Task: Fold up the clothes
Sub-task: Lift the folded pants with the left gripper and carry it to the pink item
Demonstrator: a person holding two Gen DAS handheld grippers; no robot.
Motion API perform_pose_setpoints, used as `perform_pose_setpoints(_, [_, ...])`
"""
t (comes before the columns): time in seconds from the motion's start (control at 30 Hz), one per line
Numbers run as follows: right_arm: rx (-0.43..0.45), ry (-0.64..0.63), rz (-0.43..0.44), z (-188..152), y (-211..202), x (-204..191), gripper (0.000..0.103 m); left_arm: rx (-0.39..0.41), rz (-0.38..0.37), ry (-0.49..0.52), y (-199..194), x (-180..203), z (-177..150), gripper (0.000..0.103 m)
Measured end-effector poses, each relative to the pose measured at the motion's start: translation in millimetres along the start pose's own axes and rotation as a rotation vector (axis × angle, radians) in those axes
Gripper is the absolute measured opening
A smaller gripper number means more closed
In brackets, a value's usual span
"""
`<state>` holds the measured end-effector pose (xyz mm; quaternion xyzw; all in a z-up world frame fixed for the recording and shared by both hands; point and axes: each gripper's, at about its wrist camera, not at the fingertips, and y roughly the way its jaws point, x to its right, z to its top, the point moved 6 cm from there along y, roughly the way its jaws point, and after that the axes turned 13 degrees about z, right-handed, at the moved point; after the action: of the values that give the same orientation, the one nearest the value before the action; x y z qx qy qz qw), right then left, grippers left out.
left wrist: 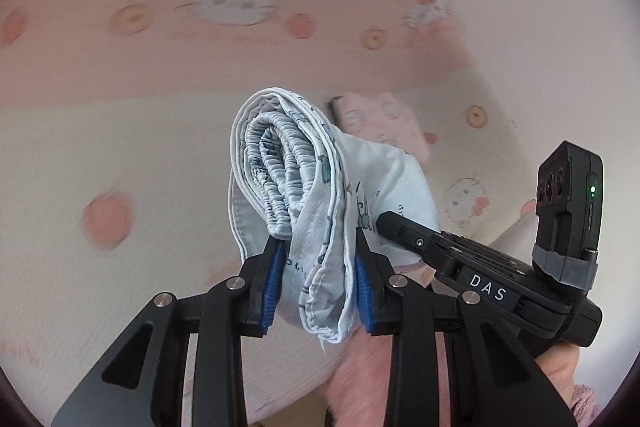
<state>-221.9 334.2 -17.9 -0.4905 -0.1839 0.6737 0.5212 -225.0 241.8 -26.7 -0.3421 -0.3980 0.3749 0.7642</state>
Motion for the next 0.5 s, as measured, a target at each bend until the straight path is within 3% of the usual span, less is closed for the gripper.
perform_pose_setpoints(0.27, [0.036,0.028,-0.069,65,-57,96,0.016,0.004,-0.056,0.094,45,92,59,0.033])
perform_pose_setpoints(0.5, [-0.029,-0.014,-0.104,132,-47,161,0.016,-0.008,-0.071,0.114,100,138,101,0.033])
